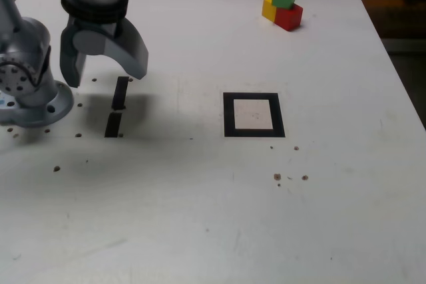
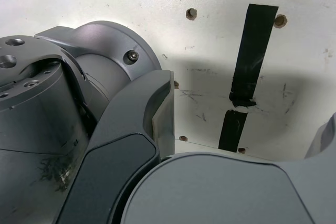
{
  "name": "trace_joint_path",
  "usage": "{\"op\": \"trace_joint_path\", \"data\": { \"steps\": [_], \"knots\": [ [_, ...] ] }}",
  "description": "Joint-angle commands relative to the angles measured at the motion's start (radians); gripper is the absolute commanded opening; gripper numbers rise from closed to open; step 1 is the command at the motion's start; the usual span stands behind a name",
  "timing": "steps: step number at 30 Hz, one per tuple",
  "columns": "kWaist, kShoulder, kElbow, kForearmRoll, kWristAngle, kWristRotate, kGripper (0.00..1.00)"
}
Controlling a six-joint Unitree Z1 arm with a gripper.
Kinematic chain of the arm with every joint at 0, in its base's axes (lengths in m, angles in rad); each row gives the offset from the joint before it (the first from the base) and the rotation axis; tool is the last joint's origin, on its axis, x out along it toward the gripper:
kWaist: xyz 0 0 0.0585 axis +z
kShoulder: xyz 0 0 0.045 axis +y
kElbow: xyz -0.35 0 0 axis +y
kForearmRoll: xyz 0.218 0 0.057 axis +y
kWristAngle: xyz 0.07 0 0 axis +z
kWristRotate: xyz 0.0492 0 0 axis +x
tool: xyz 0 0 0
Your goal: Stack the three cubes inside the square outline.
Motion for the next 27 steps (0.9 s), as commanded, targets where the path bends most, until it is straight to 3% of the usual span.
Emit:
{"op": "trace_joint_path", "data": {
  "steps": [1, 14, 19, 27],
  "knots": [
    [0.0, -0.004, -0.006, 0.003, 0.002, -0.001, 1.0],
    [0.0, -0.01, -0.041, 0.034, 0.028, -0.006, 1.0],
    [0.001, 0.02, -0.278, 0.146, 0.069, 0.029, 0.99],
    [0.016, 0.173, -0.787, 0.349, 0.125, 0.173, 0.99]
  ]
}}
